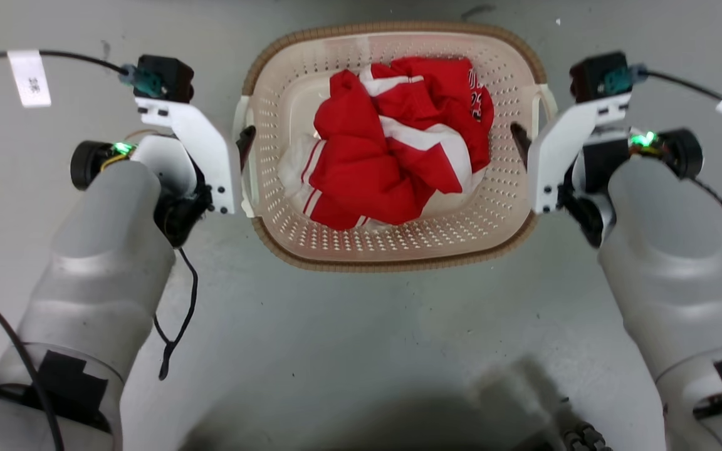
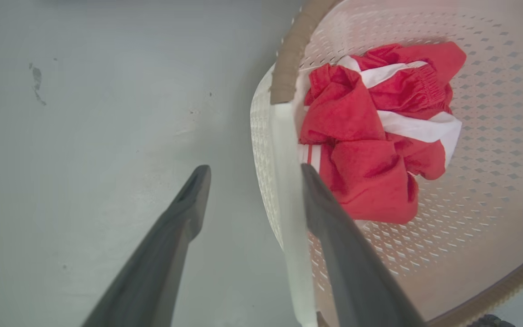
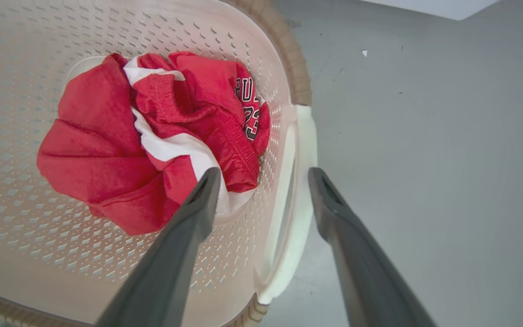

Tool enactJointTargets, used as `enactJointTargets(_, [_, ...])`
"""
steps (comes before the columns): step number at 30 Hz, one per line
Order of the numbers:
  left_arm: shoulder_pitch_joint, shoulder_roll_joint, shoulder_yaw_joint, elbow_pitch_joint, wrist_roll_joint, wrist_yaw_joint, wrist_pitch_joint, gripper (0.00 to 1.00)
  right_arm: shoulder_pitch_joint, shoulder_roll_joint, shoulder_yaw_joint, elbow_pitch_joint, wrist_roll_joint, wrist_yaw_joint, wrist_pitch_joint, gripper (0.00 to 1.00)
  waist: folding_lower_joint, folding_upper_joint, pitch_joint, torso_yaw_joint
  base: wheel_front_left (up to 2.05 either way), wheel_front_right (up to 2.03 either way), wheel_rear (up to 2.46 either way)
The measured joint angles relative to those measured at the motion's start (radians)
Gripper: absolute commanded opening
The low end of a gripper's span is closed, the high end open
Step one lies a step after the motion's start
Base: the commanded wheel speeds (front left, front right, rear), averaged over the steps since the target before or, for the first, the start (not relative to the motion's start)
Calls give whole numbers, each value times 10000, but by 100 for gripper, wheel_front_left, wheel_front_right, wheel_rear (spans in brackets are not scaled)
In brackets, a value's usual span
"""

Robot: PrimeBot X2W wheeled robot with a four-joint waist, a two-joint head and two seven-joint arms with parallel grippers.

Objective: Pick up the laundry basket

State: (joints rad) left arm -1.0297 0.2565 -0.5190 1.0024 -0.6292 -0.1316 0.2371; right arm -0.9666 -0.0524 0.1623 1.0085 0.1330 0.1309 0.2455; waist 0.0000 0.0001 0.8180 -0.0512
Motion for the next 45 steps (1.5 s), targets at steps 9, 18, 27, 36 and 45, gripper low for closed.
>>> enactJointTargets(9, [-528,479,-936,48,-1030,2,311,100,-761,15,345,1377,366,2,-159,100,1,0,604,-95,0,0,0])
enactJointTargets(18, [-863,476,-1616,474,-1733,0,428,0,-1059,15,886,1873,1327,2,-514,0,0,-1,848,-151,0,0,0])
enactJointTargets(27, [-981,362,-2280,646,-2341,0,510,0,-1169,52,1452,2249,1910,0,-702,0,0,0,709,-122,0,0,0])
enactJointTargets(36, [-845,360,-2995,732,-3062,8,1317,0,-939,15,2205,2378,2734,-2,247,0,0,0,-47,-46,0,0,0])
enactJointTargets(45, [-276,364,-3476,763,-4111,36,2573,0,-375,-17,3022,2280,3814,-17,1501,0,0,0,-1384,-79,0,0,0])
